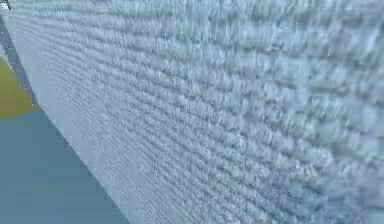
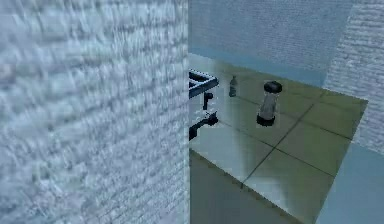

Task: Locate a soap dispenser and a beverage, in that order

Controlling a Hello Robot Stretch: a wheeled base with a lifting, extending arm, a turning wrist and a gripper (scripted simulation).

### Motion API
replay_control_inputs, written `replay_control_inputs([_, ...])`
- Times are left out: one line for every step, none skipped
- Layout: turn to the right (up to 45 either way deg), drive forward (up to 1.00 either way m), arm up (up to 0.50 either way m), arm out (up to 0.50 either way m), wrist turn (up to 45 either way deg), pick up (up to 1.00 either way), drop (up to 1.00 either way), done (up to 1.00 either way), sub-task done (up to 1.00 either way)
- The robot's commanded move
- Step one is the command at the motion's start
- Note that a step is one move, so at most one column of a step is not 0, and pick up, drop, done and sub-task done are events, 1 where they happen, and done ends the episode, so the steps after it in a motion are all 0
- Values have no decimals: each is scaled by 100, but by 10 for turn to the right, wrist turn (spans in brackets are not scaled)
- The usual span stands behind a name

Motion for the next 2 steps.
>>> replay_control_inputs([-450, 0, 0, 0, 0, 0, 0, 0, 0])
replay_control_inputs([-450, 0, 0, 0, 0, 0, 0, 0, 0])
